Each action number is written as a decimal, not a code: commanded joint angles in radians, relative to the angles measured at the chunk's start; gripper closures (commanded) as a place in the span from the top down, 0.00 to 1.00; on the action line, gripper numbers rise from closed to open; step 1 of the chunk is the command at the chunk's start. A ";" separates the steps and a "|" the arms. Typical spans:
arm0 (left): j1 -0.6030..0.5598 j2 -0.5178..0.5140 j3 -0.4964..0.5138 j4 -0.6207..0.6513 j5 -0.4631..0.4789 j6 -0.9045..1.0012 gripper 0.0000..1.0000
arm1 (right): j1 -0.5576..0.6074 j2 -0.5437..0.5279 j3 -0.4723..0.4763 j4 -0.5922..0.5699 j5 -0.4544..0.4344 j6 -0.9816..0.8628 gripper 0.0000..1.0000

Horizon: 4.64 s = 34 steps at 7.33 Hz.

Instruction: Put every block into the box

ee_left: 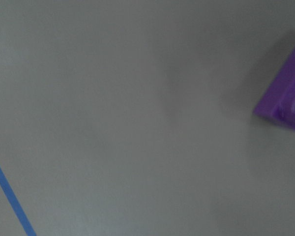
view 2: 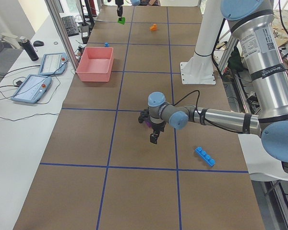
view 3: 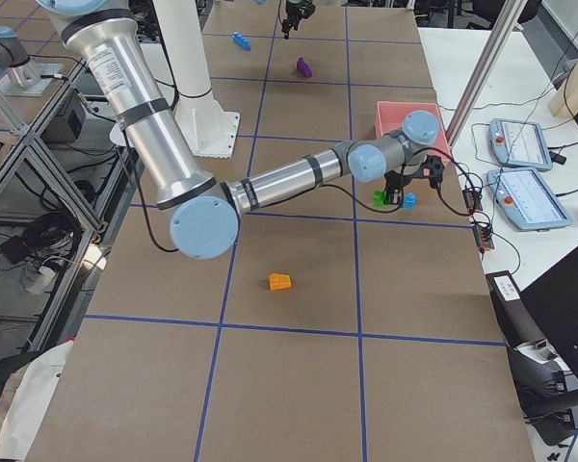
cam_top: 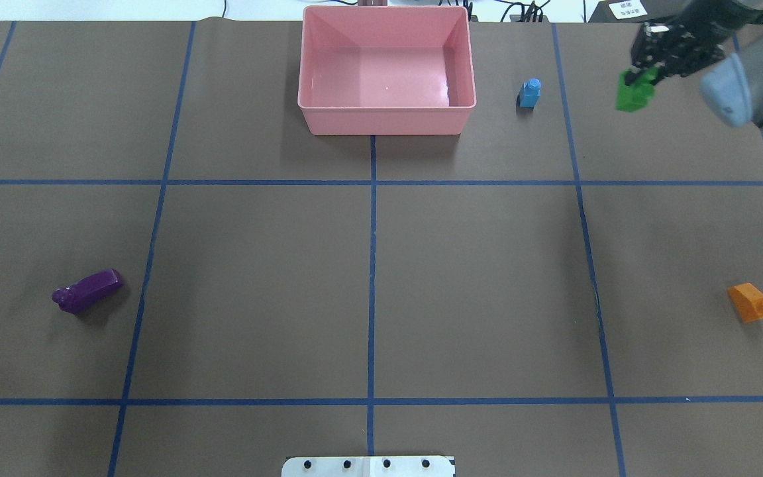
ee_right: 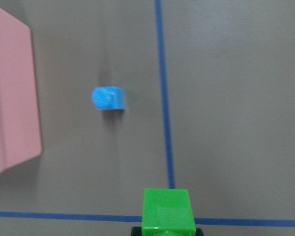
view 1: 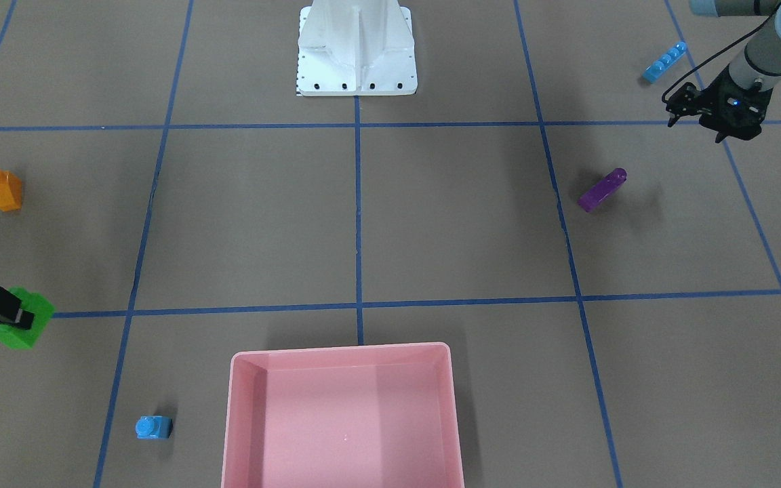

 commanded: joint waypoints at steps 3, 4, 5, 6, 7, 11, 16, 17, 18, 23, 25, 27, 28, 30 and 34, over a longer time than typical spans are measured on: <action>0.100 0.132 -0.010 -0.049 -0.013 0.097 1.00 | -0.147 0.447 -0.340 0.050 -0.106 0.383 0.00; 0.121 0.140 -0.009 -0.052 -0.013 0.098 1.00 | -0.208 0.491 -0.425 0.210 -0.254 0.602 0.00; 0.147 0.142 -0.009 -0.056 -0.011 0.095 1.00 | -0.247 0.505 -0.515 0.368 -0.313 0.713 0.00; 0.170 0.160 -0.009 -0.059 -0.011 0.095 1.00 | -0.272 0.537 -0.561 0.381 -0.356 0.719 0.00; 0.206 0.177 -0.009 -0.076 -0.011 0.084 0.99 | -0.292 0.537 -0.563 0.382 -0.369 0.719 0.51; 0.566 0.184 -0.007 -0.090 0.070 -0.156 0.96 | -0.298 0.537 -0.547 0.388 -0.404 0.711 1.00; 0.632 0.191 0.014 -0.090 0.102 -0.186 0.51 | -0.173 0.392 -0.351 0.350 -0.256 0.695 1.00; 0.634 0.191 0.014 -0.092 0.102 -0.199 0.15 | -0.118 0.243 -0.223 0.352 -0.181 0.638 1.00; 0.631 0.192 0.011 -0.093 0.102 -0.234 0.00 | -0.065 0.094 -0.121 0.353 -0.127 0.551 1.00; 0.363 0.168 -0.157 -0.086 0.054 -0.247 0.00 | 0.004 -0.523 0.199 0.355 -0.047 0.071 1.00; 0.158 0.049 -0.150 -0.079 -0.043 -0.239 0.00 | -0.032 -0.670 0.237 0.356 -0.053 -0.026 1.00; -0.026 -0.156 -0.148 0.009 -0.149 -0.239 0.00 | -0.082 -0.763 0.259 0.371 -0.056 -0.066 1.00; -0.105 -0.319 -0.150 0.164 -0.195 -0.239 0.00 | -0.105 -0.783 0.257 0.384 -0.058 -0.068 1.00; -0.139 -0.458 -0.145 0.301 -0.195 -0.226 0.00 | -0.120 -0.788 0.257 0.384 -0.058 -0.069 1.00; -0.211 -1.090 0.205 0.507 -0.186 -0.326 0.00 | -0.171 -0.785 0.257 0.390 -0.059 -0.066 0.96</action>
